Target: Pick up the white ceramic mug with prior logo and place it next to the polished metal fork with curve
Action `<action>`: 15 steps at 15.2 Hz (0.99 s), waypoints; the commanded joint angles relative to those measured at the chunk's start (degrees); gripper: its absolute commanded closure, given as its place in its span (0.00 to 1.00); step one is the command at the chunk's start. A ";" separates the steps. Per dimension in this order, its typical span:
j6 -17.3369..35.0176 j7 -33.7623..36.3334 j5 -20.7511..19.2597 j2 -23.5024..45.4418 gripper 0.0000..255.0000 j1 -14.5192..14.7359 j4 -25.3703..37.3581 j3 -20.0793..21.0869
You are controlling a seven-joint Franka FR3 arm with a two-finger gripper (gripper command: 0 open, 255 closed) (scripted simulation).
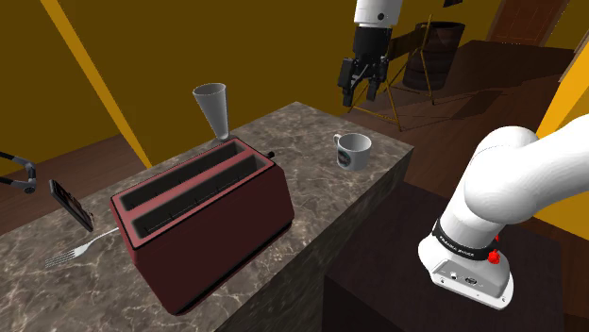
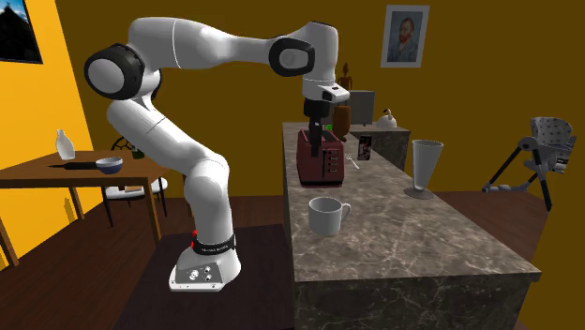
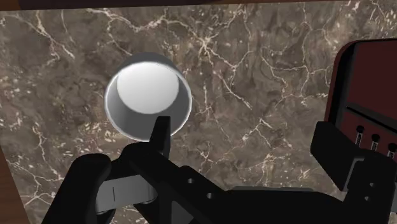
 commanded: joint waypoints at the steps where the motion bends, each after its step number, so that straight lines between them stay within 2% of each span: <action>1: 0.00 0.00 0.00 0.00 0.00 0.00 0.00 0.00; 9: 13.29 -3.12 -6.07 2.13 0.00 -4.51 -10.53 -3.15; 15: 23.44 -4.93 -10.35 6.50 0.00 -8.00 -15.53 -5.84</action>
